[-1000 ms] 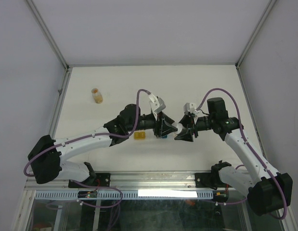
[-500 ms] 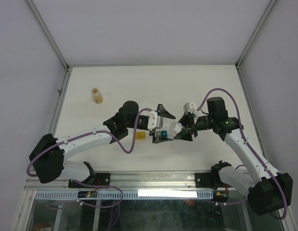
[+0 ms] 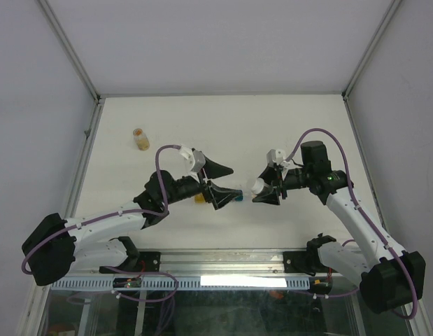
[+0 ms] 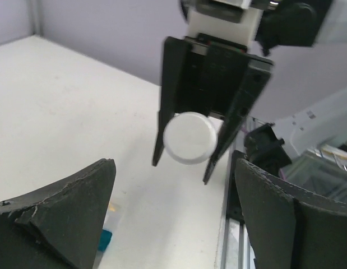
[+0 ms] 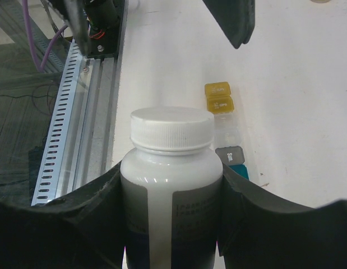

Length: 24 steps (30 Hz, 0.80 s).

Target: Sort the pills into containers

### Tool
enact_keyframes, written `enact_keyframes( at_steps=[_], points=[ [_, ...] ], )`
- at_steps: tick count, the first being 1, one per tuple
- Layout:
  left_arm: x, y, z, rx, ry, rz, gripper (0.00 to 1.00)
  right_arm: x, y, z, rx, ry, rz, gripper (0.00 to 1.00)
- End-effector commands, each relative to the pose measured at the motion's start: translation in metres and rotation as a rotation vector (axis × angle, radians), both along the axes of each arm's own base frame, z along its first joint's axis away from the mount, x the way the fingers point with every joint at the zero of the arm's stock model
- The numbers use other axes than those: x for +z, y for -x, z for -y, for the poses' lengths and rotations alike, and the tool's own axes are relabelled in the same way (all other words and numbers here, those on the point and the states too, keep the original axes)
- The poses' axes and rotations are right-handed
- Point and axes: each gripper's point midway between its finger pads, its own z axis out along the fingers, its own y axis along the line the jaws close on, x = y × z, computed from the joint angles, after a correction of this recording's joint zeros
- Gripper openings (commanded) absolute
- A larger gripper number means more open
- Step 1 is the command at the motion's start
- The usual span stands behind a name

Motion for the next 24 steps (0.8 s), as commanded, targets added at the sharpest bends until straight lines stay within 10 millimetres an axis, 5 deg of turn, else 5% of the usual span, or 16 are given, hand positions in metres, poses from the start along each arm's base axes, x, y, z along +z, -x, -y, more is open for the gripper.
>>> enact_keyframes(
  at_steps=[1,8,24],
  points=[
    [0.027,-0.018,0.0,0.178,0.097,-0.255,0.88,0.02,-0.007,-0.004,0.015,-0.041,0.069,0.0],
    [0.023,-0.008,0.027,0.252,-0.064,-0.258,0.79,0.02,-0.008,-0.004,0.015,-0.041,0.071,0.0],
    [0.021,-0.005,0.055,0.169,-0.119,-0.239,0.53,0.021,-0.007,-0.004,0.014,-0.042,0.074,0.0]
  ],
)
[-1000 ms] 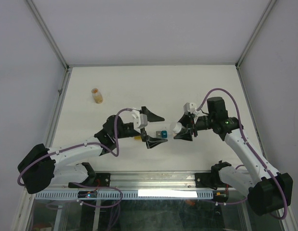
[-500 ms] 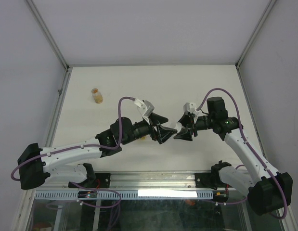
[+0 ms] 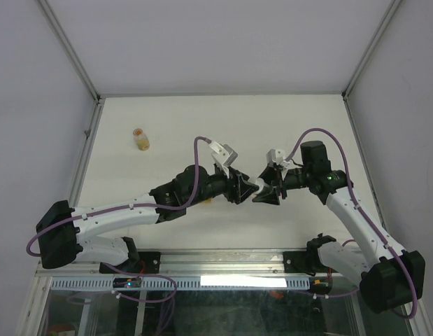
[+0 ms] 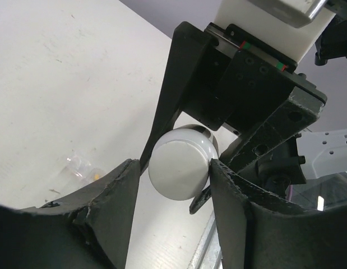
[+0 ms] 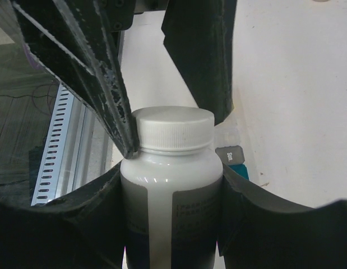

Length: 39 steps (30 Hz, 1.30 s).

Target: Sort the pills into containers

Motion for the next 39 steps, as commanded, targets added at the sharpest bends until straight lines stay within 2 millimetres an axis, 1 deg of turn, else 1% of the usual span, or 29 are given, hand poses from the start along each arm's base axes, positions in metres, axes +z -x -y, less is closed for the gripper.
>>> enact_keyframes(
  at_steps=[1,5,7,10,12,14,17,19,20,21,22,23,25,26,28,30,33,34,36,37,39],
  points=[
    [0.03,0.002,0.008,-0.028,0.065,0.031,0.49,0.022,-0.007,-0.004,0.015,-0.044,0.078,0.0],
    [0.028,0.006,0.009,-0.056,0.055,0.042,0.41,0.021,-0.007,-0.004,0.015,-0.044,0.076,0.0],
    [0.027,0.011,0.011,-0.1,0.045,0.078,0.36,0.022,-0.007,-0.004,0.014,-0.044,0.078,0.0],
    [0.023,0.031,0.017,-0.265,0.022,0.212,0.26,0.022,-0.007,-0.004,0.015,-0.044,0.076,0.0],
    [0.013,0.048,0.019,-0.425,-0.006,0.33,0.22,0.022,-0.006,-0.004,0.015,-0.045,0.075,0.0],
    [0.001,0.059,0.019,-0.57,-0.039,0.477,0.22,0.022,-0.006,-0.004,0.016,-0.046,0.077,0.0],
    [-0.013,0.078,0.012,-0.807,-0.066,0.703,0.25,0.022,-0.006,-0.004,0.016,-0.046,0.077,0.0],
    [-0.017,0.071,0.009,-0.859,-0.071,0.754,0.26,0.022,-0.006,-0.004,0.016,-0.046,0.076,0.0],
    [-0.014,0.063,0.007,-0.869,-0.064,0.749,0.26,0.022,-0.007,-0.004,0.015,-0.045,0.078,0.0],
    [-0.011,0.056,0.006,-0.879,-0.05,0.734,0.29,0.022,-0.007,-0.004,0.014,-0.044,0.078,0.0],
    [-0.006,0.05,0.004,-0.888,-0.034,0.716,0.34,0.022,-0.007,-0.004,0.014,-0.044,0.078,0.0],
    [-0.004,0.043,0.004,-0.876,-0.034,0.7,0.43,0.022,-0.007,-0.004,0.014,-0.044,0.079,0.0],
    [0.003,0.031,0.008,-0.799,-0.031,0.697,0.69,0.021,-0.007,-0.003,0.013,-0.043,0.077,0.0],
    [0.009,0.027,0.008,-0.754,-0.014,0.705,0.77,0.021,-0.007,-0.004,0.013,-0.042,0.076,0.0],
    [0.018,0.021,0.003,-0.65,0.032,0.709,0.97,0.021,-0.007,-0.004,0.013,-0.041,0.074,0.0],
    [0.029,0.02,-0.006,-0.557,0.089,0.703,0.99,0.02,-0.007,-0.004,0.015,-0.042,0.074,0.0],
    [0.044,0.024,-0.021,-0.466,0.177,0.632,0.99,0.021,-0.007,-0.004,0.015,-0.042,0.074,0.0],
    [0.045,0.027,-0.027,-0.449,0.199,0.601,0.99,0.021,-0.007,-0.004,0.015,-0.043,0.075,0.0],
    [0.053,0.03,-0.037,-0.392,0.268,0.509,0.99,0.02,-0.007,-0.004,0.015,-0.042,0.072,0.0],
    [0.051,0.028,-0.042,-0.356,0.29,0.458,0.99,0.02,-0.007,-0.004,0.014,-0.043,0.072,0.0],
    [0.054,0.025,-0.049,-0.299,0.342,0.373,0.99,0.02,-0.007,-0.004,0.015,-0.042,0.07,0.0]
  ],
)
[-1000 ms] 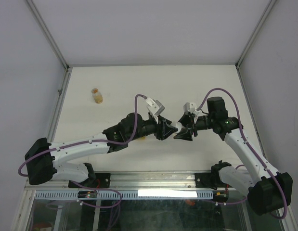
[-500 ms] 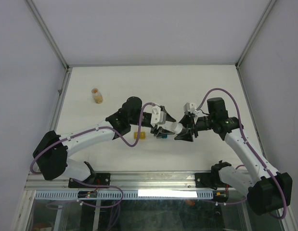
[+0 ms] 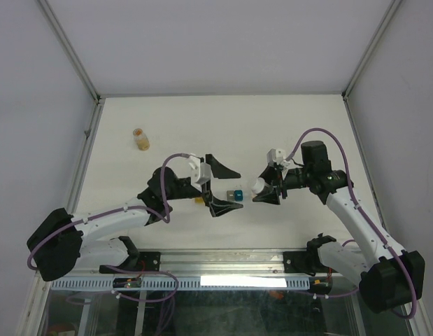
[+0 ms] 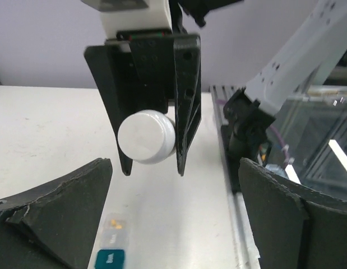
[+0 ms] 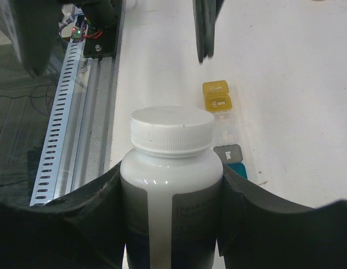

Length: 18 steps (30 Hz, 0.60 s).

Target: Sort the pills into containers

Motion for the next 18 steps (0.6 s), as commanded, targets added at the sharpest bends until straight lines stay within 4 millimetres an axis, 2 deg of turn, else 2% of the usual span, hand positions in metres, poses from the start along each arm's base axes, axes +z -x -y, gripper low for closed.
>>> enact_keyframes(
  at_steps=[1,3,6,8,10,18],
  points=[
    [0.054,-0.006,-0.019,0.109,0.245,-0.209,0.99,0.02,-0.005,-0.005,0.023,-0.043,0.069,0.0],
    [0.053,-0.014,-0.021,0.156,0.265,-0.325,0.96,0.02,-0.006,-0.005,0.022,-0.042,0.068,0.0],
    [0.041,-0.031,-0.015,0.282,0.198,-0.475,0.86,0.02,-0.006,-0.005,0.022,-0.042,0.068,0.0],
    [0.035,-0.038,-0.008,0.397,0.136,-0.479,0.85,0.02,-0.006,-0.005,0.021,-0.041,0.068,0.0],
    [0.035,-0.033,0.002,0.446,0.081,-0.464,0.84,0.02,-0.006,-0.005,0.022,-0.042,0.068,0.0],
    [0.035,-0.033,0.024,0.429,0.003,-0.468,0.75,0.02,-0.006,-0.005,0.022,-0.042,0.068,0.0]
  ],
)
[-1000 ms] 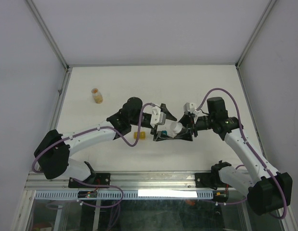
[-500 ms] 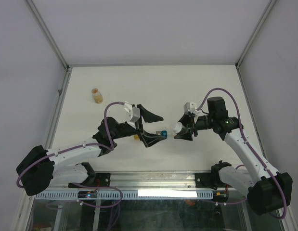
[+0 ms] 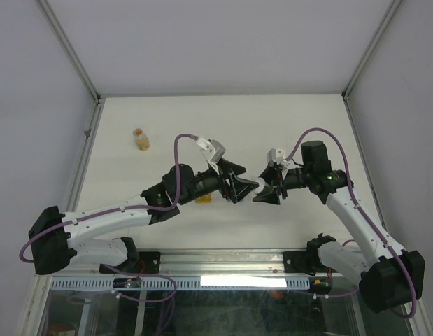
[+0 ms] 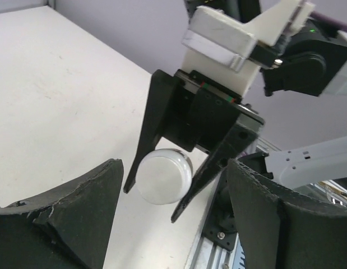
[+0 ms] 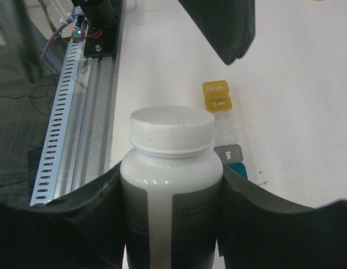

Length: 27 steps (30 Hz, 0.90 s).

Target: Sort the pills into containers

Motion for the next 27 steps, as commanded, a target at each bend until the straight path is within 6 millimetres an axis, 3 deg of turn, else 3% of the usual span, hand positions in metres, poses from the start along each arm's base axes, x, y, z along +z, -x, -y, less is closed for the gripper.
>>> enact_keyframes(
  at_steps=[1,13,18,23,25,27],
  points=[
    [-0.003,-0.01,0.007,0.033,-0.05,-0.02,0.73,0.02,-0.006,-0.005,0.021,-0.042,0.07,0.0],
    [-0.01,0.001,0.027,-0.078,-0.08,-0.029,0.49,0.022,-0.005,-0.005,0.022,-0.044,0.076,0.0],
    [-0.012,0.01,0.031,-0.146,-0.1,0.016,0.2,0.022,-0.005,-0.005,0.023,-0.045,0.075,0.0],
    [-0.022,0.044,0.035,-0.409,-0.173,0.32,0.1,0.022,-0.004,-0.005,0.024,-0.046,0.075,0.0],
    [-0.031,0.066,0.033,-0.573,-0.199,0.498,0.1,0.022,-0.004,-0.005,0.025,-0.047,0.075,0.0],
    [-0.037,0.08,0.029,-0.701,-0.215,0.674,0.17,0.022,-0.004,-0.005,0.025,-0.047,0.074,0.0]
  ],
)
